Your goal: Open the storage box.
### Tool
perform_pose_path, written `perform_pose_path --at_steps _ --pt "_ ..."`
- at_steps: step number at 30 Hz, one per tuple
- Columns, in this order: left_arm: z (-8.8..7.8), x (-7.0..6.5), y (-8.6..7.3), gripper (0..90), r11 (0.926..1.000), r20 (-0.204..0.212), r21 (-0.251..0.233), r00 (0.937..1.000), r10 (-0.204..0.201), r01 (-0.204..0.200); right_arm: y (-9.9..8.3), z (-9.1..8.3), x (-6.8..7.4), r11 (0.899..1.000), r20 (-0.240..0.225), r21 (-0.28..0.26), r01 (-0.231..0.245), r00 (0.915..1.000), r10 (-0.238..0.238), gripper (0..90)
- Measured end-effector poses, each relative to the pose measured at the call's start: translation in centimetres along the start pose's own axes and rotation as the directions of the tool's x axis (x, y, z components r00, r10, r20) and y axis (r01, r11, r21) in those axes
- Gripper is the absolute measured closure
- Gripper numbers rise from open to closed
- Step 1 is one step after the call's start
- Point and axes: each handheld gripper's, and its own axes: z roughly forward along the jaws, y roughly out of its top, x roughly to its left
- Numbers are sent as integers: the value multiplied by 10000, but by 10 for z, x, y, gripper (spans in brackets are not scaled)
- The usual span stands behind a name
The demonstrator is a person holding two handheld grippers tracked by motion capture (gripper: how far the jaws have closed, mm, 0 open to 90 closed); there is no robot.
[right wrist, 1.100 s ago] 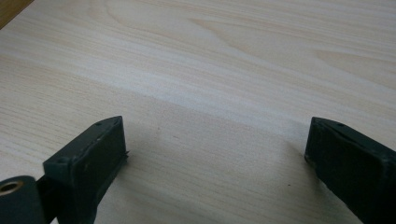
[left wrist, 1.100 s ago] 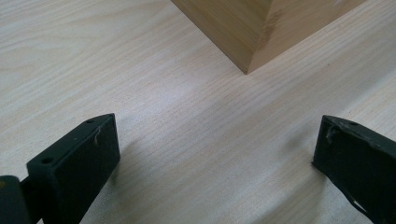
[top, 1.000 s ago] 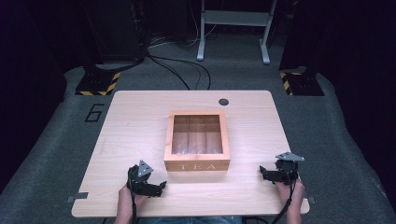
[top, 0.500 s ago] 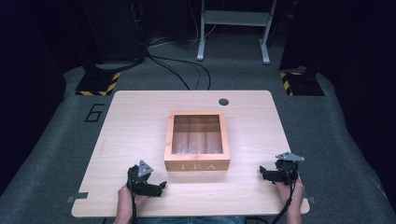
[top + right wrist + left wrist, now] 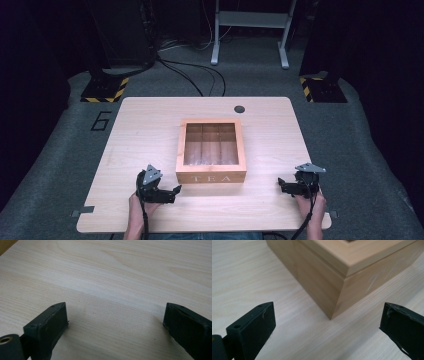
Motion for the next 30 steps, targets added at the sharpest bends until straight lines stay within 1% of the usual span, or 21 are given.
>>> perform_pose_path --at_steps 1,3,5,6,7,9,11,13,17,19,20,21,23,24,25,27,30 --pt "1 -1 3 0 9999 86 24 9999 103 -103 0 0 0 10000 21 21 -28 10000 27 50" --pt "3 -1 6 1 9999 119 20 9998 137 -138 0 0 0 10000 4 8 -61 10000 61 51" --pt "8 -3 13 1 9997 125 -106 9997 231 -230 0 0 1 10000 8 46 -55 10000 55 50" --pt "8 -3 13 1 9997 125 -106 9997 231 -230 0 0 1 10000 8 46 -55 10000 55 50" --pt "9 -3 15 2 9998 225 -117 9996 155 -152 0 0 1 9999 21 -15 -99 9999 99 51" --pt "11 -3 18 5 9997 283 -125 9994 208 -204 0 0 1 10000 -9 24 -93 10000 93 51" --pt "13 -3 23 20 9997 451 -143 9987 228 -222 0 0 1 10000 -1 -8 -98 10000 98 51" --pt "14 -2 25 39 9996 483 -128 9985 272 -266 0 0 1 9999 -8 21 -99 10000 99 51" --pt "17 -1 26 90 9996 687 -113 9972 281 -274 0 0 1 10000 16 7 -76 10000 76 51" --pt "19 -2 26 114 9996 753 -145 9968 252 -242 0 0 0 10000 -8 -26 -63 10000 63 51" --pt "19 -2 26 136 9995 720 -221 9971 235 -220 0 0 1 10000 -4 -12 -86 10000 86 51" --pt "19 -2 26 147 9996 788 -186 9966 233 -219 0 0 1 10000 16 -18 -90 10000 90 51" --pt "19 -3 26 163 9995 779 -186 9966 255 -241 0 0 0 10000 1 -3 -24 10000 24 51" --pt "20 -3 26 195 9991 778 -209 9962 391 -376 0 0 0 10000 7 28 -36 10000 36 51" --pt "20 -4 26 215 9990 760 -211 9963 405 -390 0 0 0 10000 10 13 -48 10000 48 51" --pt "20 -5 26 232 9992 860 -256 9958 320 -299 0 0 0 10000 -2 22 -53 10000 53 50" --pt "20 -4 25 243 9989 863 -242 9953 433 -414 0 0 1 10000 6 4 -60 10000 60 51"
